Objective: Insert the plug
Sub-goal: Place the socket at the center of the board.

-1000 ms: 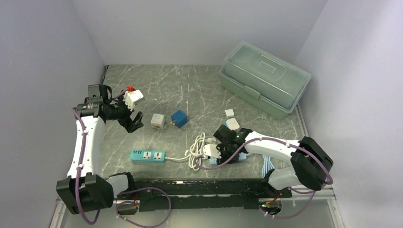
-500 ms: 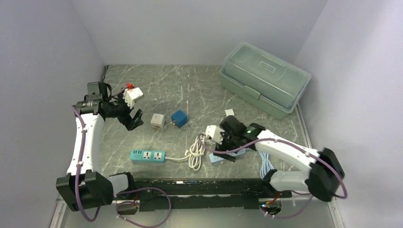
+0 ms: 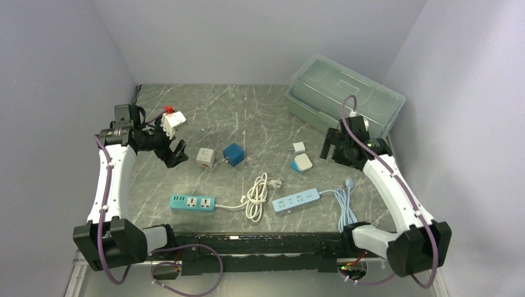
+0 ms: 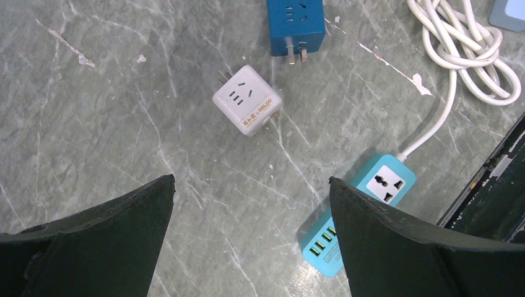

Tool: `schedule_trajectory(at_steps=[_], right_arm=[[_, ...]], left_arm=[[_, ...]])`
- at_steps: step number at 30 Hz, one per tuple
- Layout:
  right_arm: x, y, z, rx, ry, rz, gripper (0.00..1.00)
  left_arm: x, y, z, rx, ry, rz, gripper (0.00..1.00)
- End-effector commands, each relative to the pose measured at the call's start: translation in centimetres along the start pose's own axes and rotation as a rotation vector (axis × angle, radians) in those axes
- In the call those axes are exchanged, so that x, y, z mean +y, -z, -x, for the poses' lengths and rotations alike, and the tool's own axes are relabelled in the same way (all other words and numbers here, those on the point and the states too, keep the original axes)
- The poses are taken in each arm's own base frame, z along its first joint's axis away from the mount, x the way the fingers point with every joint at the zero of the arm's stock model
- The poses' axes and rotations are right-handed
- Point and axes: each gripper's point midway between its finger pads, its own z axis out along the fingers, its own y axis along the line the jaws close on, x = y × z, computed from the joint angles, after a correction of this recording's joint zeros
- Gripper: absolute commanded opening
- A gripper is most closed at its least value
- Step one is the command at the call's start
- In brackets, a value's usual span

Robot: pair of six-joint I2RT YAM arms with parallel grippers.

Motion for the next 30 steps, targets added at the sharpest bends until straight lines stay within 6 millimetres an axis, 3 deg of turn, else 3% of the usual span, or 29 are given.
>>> schedule_trajectory(at_steps=[1,6,17,25,30], right_arm=[[-6.2,-1.2,-3.5,0.106,-0.278,-0.281,1.0],[-8.5,-2.6,-5.4,0.113,-0.303,-0.373,0.93],[-9.9,-6.7,-8.3,0.187,-0.347,-0.477,0.84],[-10.7,-9.7,-9.2,0.177,-0.353,-0.523,0.53],[-11.0,-10.4,-6.3,0.104,-0.298,-0.542,0.14]], left_arm=[[0.4,0.6,2.4,-0.074,-0.034,0.004,1.0],[0.3,0.5,2.3,-0.076,-0.036,-0.005,1.0],[0.2,0.8,2.3,-0.069,-0.053,0.001,1.0],[0.6,0.6,1.9,-0.047,-0.054,0.007,1.0],[0.8,0.4,1.7,-0.042,-0.053,0.008,1.0]])
